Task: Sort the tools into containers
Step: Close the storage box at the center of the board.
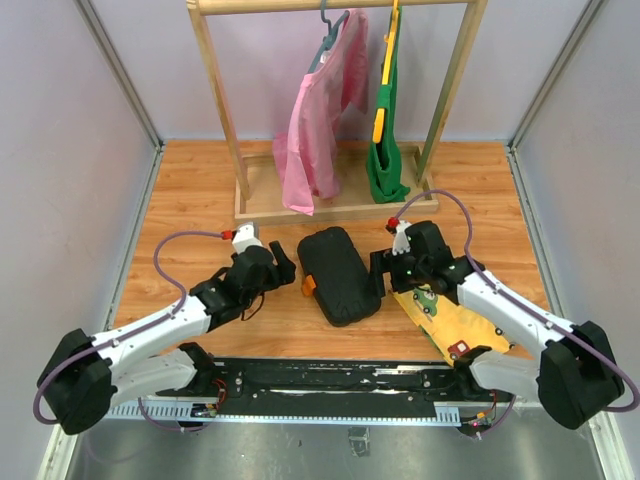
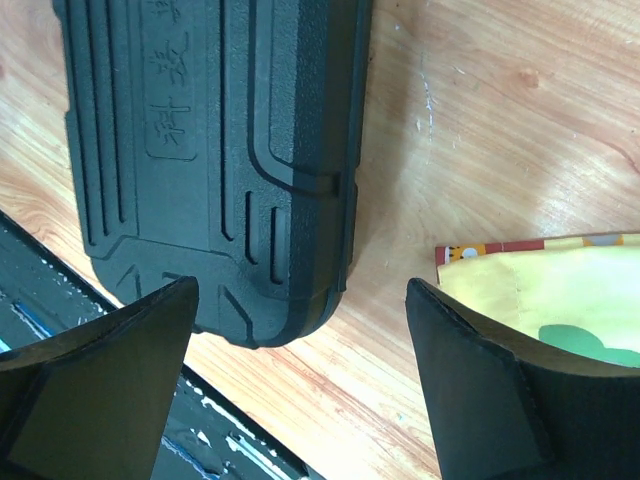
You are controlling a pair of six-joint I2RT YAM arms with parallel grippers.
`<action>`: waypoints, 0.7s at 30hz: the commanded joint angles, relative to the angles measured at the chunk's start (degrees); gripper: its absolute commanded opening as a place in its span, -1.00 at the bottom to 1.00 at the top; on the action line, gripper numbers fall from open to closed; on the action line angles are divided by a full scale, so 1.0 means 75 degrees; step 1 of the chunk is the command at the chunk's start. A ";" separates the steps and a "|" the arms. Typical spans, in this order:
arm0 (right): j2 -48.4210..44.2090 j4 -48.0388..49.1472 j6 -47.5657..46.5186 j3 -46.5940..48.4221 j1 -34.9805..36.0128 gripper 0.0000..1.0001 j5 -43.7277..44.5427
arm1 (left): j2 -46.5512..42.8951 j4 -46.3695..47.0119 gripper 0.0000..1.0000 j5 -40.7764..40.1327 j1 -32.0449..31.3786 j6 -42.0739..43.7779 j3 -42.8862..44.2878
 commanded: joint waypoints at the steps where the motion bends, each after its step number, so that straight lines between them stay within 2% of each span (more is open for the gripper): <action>1: 0.0307 0.0300 -0.0115 0.0151 0.0083 0.72 -0.0240 | -0.0127 -0.0101 0.49 0.0449 -0.0183 -0.0951 0.0062; 6: 0.0424 0.0782 0.0015 -0.0011 0.0084 0.71 -0.0612 | 0.0459 -0.0505 0.59 0.0378 -0.0871 -0.1663 0.0572; 10: 0.0594 0.0952 0.0041 -0.0127 0.0084 0.71 -0.0776 | 0.1007 -0.0993 0.68 0.0385 -0.0985 -0.2231 0.0955; 14: 0.0720 0.1138 0.0048 -0.0218 0.0084 0.71 -0.0965 | 0.1333 -0.0810 0.77 0.0532 -0.1064 -0.2370 0.1002; 18: 0.0799 0.1191 0.0046 -0.0262 0.0084 0.71 -0.1032 | 0.1549 -0.0481 0.78 0.0635 -0.1069 -0.2345 0.1041; 21: 0.0837 0.1244 0.0045 -0.0280 0.0084 0.71 -0.1051 | 0.1699 -0.0274 0.68 0.0721 -0.1069 -0.2302 0.1124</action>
